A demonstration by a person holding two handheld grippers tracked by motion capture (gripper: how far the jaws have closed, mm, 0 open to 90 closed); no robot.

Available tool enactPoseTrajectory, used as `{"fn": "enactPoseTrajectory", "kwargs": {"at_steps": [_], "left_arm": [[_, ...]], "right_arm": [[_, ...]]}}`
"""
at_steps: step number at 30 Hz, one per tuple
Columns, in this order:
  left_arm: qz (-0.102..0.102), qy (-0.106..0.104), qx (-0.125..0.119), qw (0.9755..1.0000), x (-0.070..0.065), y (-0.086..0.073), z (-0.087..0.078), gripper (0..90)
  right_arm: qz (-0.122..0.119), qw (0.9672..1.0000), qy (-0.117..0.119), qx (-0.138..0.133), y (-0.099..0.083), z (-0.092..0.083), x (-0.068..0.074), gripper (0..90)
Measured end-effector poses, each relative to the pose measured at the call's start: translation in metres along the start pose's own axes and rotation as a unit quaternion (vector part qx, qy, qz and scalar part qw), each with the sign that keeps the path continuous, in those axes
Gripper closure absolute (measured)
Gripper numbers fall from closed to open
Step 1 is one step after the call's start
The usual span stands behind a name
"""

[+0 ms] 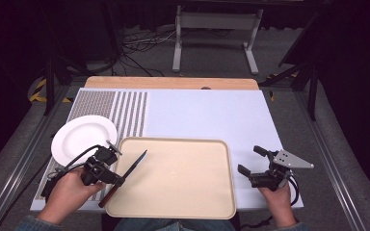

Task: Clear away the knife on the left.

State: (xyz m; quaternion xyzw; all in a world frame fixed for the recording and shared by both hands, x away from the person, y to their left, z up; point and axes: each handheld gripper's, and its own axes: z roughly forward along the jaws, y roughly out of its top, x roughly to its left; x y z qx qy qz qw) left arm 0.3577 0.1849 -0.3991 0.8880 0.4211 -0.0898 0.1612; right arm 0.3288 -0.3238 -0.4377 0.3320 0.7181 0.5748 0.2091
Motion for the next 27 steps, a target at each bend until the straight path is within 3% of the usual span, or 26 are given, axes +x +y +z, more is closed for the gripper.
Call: {"fn": "enactPoseTrajectory", "kwargs": {"at_steps": [5,27], "left_arm": [[-0.001,-0.01,0.002,1.0,0.0,0.004,0.006,77.5],[-0.007,-0.003,0.008,0.9999,0.002,0.015,0.019,77.1]], "right_arm": [[0.002,1.0,0.0,0.001,0.0,0.0,0.0,0.5],[0.004,1.0,-0.001,0.0,0.0,0.0,-0.001,0.5]]}}
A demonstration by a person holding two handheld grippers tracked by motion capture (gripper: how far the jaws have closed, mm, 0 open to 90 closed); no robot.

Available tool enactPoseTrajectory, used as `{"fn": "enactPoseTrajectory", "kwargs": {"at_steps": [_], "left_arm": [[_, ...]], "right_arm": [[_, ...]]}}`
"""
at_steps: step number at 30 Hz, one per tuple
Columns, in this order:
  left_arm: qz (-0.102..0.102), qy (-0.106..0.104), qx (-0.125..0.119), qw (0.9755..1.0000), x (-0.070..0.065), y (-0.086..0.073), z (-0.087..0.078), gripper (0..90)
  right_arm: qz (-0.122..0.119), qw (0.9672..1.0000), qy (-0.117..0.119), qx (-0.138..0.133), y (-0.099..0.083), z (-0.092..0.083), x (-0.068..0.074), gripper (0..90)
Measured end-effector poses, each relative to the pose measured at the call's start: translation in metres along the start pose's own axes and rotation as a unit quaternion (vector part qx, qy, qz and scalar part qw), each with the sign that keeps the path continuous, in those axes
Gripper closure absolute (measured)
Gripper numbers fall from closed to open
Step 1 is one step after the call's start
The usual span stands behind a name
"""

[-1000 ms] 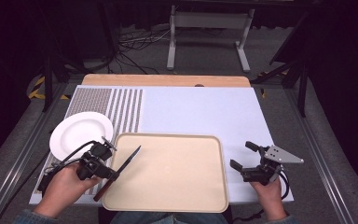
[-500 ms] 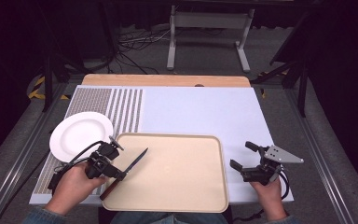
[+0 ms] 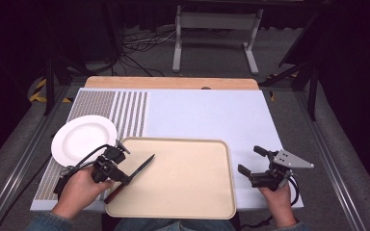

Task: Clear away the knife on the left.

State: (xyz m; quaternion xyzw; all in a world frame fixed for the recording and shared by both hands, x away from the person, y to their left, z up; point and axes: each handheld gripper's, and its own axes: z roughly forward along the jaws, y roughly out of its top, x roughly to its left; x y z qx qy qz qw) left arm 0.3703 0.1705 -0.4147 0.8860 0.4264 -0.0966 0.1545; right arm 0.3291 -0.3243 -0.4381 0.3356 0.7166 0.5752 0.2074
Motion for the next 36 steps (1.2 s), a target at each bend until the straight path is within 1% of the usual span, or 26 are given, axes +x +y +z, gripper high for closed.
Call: {"fn": "enactPoseTrajectory", "kwargs": {"at_steps": [3,5,7,8,9,10,11,12,14,16,18,19,20,21,23,24,25,27,29,30,31,32,33,34,35,36], "left_arm": [[0.006,0.005,0.004,1.0,0.0,0.001,0.001,77.0],[0.003,0.003,0.005,1.0,-0.001,0.001,0.001,76.8],[0.006,0.0,0.002,1.0,-0.001,0.001,0.002,75.7],[0.009,0.001,-0.002,1.0,-0.001,0.001,0.002,70.6],[0.008,0.0,-0.005,1.0,-0.002,0.001,0.002,62.9],[0.008,0.0,-0.005,1.0,-0.002,0.001,0.002,59.3],[0.015,0.002,-0.012,0.9998,-0.003,0.001,0.0,59.3],[0.025,0.006,-0.019,0.9995,-0.004,0.001,-0.001,56.2],[0.04,0.006,-0.034,0.9986,-0.006,0.001,-0.003,48.0],[0.058,0.016,-0.046,0.9971,-0.008,0.001,-0.005,42.3],[0.057,0.012,-0.05,0.997,-0.009,0.001,-0.005,40.7],[0.065,0.01,-0.061,0.996,-0.011,0.002,-0.007,40.7],[0.075,0.007,-0.073,0.9945,-0.015,0.002,-0.008,36.6],[0.084,0.006,-0.08,0.9933,-0.016,0.002,-0.009,35.8],[0.11,0.01,-0.099,0.9889,-0.021,0.003,-0.011,31.6],[0.11,0.01,-0.099,0.9889,-0.021,0.003,-0.011,29.6],[0.118,0.01,-0.106,0.9873,-0.024,0.004,-0.011,29.6],[0.127,0.006,-0.11,0.9858,-0.03,0.006,-0.01,28.1],[0.142,0.007,-0.115,0.9831,-0.034,0.009,-0.008,24.7],[0.16,0.011,-0.114,0.9804,-0.037,0.01,-0.005,24.8],[0.16,0.011,-0.114,0.9804,-0.037,0.01,-0.005,25.2],[0.17,0.014,-0.114,0.9787,-0.039,0.01,-0.003,27.1],[0.175,0.014,-0.111,0.9782,-0.041,0.011,-0.001,27.1],[0.186,0.013,-0.106,0.9767,-0.043,0.013,0.003,33.3],[0.188,0.011,-0.105,0.9764,-0.043,0.014,0.005,34.4],[0.183,0.01,-0.105,0.9774,-0.044,0.014,0.006,35.7]], "right_arm": [[0.0,1.0,0.0,0.0,0.0,0.0,0.0,0.5],[0.0,1.0,0.002,0.0,0.0,0.0,0.0,0.5],[0.0,1.0,0.0,0.0,0.0,0.0,0.0,0.5],[0.0,1.0,0.0,0.0,0.0,0.0,0.0,0.5],[0.0,1.0,0.001,0.0,0.0,0.0,0.0,0.5],[0.0,1.0,0.001,0.0,0.0,0.0,0.0,0.5],[0.0,1.0,0.001,0.0,0.0,0.0,0.0,0.5],[0.0,1.0,0.001,-0.001,0.0,0.0,0.0,0.5],[0.0,1.0,0.001,0.0,0.0,0.0,0.0,0.5],[0.0,1.0,0.002,0.0,0.0,0.0,0.0,0.5],[-0.001,1.0,0.002,0.0,0.0,0.0,0.0,0.5],[-0.001,1.0,0.003,0.0,0.0,0.0,0.0,0.5],[-0.001,1.0,0.003,0.0,0.0,0.0,0.0,0.5],[-0.001,1.0,0.003,-0.001,0.0,0.0,0.0,0.5],[-0.001,1.0,0.003,0.0,0.0,0.0,0.0,0.5],[-0.001,1.0,0.003,0.0,0.0,0.0,0.0,0.5],[-0.001,1.0,0.003,0.0,0.0,0.0,0.0,0.5],[-0.002,1.0,0.003,0.0,0.0,0.0,0.0,0.5],[-0.003,1.0,0.004,0.001,0.0,0.0,0.0,0.5],[-0.003,1.0,0.004,0.0,0.0,0.0,0.0,0.5],[-0.004,1.0,0.004,0.0,0.0,0.0,0.0,0.5],[-0.003,1.0,0.004,0.0,0.0,0.0,0.0,0.5],[-0.003,1.0,0.004,0.0,0.0,0.0,0.0,0.5],[-0.003,1.0,0.004,0.0,0.0,0.0,0.0,0.5],[-0.003,1.0,0.004,0.0,0.0,0.0,0.0,0.5],[-0.003,1.0,0.004,0.0,0.0,0.0,0.0,0.5]]}}
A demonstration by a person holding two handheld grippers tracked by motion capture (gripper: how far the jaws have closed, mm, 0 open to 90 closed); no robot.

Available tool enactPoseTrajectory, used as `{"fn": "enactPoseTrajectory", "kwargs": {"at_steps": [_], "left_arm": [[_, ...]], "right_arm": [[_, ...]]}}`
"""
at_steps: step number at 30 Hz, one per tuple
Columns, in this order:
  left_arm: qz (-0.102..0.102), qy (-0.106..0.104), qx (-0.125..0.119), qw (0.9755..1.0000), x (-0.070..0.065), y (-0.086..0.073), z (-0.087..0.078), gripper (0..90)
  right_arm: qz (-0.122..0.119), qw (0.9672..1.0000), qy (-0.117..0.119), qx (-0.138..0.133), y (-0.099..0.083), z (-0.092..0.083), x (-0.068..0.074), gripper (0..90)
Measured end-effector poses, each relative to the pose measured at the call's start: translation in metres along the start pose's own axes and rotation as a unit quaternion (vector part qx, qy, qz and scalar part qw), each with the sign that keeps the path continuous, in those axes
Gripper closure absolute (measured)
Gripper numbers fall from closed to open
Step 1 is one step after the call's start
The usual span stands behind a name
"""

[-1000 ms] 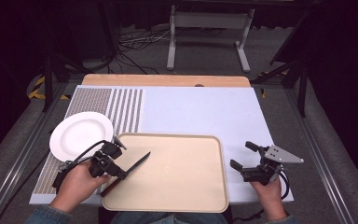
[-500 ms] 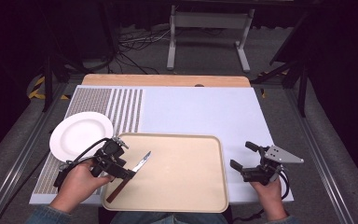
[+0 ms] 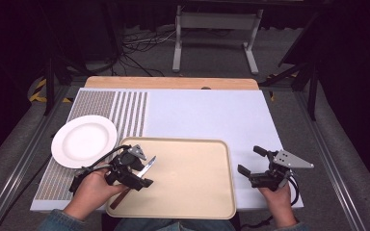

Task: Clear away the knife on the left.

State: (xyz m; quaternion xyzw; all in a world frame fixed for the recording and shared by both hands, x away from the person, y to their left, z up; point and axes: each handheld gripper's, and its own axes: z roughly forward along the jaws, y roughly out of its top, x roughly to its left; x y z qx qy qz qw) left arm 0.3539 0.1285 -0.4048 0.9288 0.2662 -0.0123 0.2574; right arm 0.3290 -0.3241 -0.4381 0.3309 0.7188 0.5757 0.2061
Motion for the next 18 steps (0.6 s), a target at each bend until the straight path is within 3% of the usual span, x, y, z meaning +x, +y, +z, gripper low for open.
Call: {"fn": "enactPoseTrajectory", "kwargs": {"at_steps": [5,9,10,11,14,18], "left_arm": [[0.013,-0.005,0.015,0.9998,0.002,-0.001,0.01,48.5],[0.041,0.002,0.038,0.9985,0.001,-0.003,0.015,66.7],[0.041,0.002,0.038,0.9985,0.001,-0.003,0.015,72.8],[0.044,0.004,0.042,0.9981,0.0,-0.003,0.016,72.8],[0.048,0.009,0.048,0.9977,0.0,-0.003,0.016,89.8],[0.049,0.022,0.063,0.9966,-0.001,-0.003,0.019,90.0]], "right_arm": [[0.0,1.0,0.0,0.0,0.0,0.0,0.0,0.5],[0.0,1.0,0.001,0.001,0.0,0.0,0.0,0.5],[0.0,1.0,0.001,0.001,0.0,0.0,0.0,0.5],[0.0,1.0,0.001,0.0,0.0,0.0,0.0,0.5],[-0.001,1.0,0.0,0.0,0.0,0.0,0.0,0.5],[-0.002,1.0,0.001,0.0,0.0,0.0,0.0,0.5]]}}
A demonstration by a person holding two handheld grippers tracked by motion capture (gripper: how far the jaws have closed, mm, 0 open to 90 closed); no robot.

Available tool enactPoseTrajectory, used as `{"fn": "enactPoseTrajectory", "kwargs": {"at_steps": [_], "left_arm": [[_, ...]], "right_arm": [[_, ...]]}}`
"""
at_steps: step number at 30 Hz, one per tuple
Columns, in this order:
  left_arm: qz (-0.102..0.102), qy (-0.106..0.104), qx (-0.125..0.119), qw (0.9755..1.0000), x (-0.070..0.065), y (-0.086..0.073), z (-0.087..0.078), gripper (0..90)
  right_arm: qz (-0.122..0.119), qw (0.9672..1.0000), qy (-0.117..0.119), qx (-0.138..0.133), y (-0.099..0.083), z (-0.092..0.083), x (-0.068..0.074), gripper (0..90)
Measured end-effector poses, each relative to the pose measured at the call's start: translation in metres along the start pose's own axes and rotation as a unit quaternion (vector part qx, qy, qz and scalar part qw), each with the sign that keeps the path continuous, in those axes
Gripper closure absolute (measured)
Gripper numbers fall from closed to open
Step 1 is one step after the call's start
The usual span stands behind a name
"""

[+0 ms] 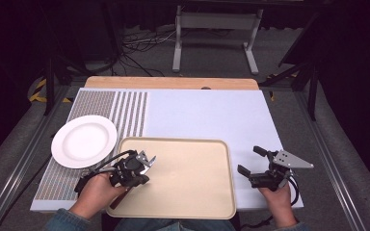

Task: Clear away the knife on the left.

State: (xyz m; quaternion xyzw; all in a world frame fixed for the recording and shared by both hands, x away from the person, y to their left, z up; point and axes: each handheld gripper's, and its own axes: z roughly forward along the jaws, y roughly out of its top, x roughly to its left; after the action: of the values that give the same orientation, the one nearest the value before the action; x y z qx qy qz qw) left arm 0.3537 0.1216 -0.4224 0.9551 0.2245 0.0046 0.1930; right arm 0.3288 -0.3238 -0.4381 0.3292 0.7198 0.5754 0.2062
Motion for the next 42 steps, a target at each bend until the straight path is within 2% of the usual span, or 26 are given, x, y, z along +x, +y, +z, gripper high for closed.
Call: {"fn": "enactPoseTrajectory", "kwargs": {"at_steps": [6,13,32,38,42], "left_arm": [[0.012,0.012,0.019,0.9997,-0.001,0.0,0.005,90.0],[0.011,0.011,0.018,0.9997,0.003,-0.001,0.006,90.0],[-0.01,0.026,0.01,0.9996,0.016,-0.007,0.003,90.0],[-0.022,0.024,0.006,0.9995,0.02,-0.011,0.001,90.0],[-0.02,0.03,0.008,0.9993,0.023,-0.012,0.0,90.0]], "right_arm": [[0.001,1.0,0.001,0.001,0.0,0.0,0.0,0.5],[0.002,1.0,0.001,0.001,0.0,0.001,0.0,0.5],[0.007,1.0,0.0,0.003,-0.001,0.001,-0.001,0.5],[0.006,1.0,0.001,0.003,-0.001,0.001,-0.001,0.5],[0.006,1.0,0.001,0.003,-0.001,0.001,-0.001,0.5]]}}
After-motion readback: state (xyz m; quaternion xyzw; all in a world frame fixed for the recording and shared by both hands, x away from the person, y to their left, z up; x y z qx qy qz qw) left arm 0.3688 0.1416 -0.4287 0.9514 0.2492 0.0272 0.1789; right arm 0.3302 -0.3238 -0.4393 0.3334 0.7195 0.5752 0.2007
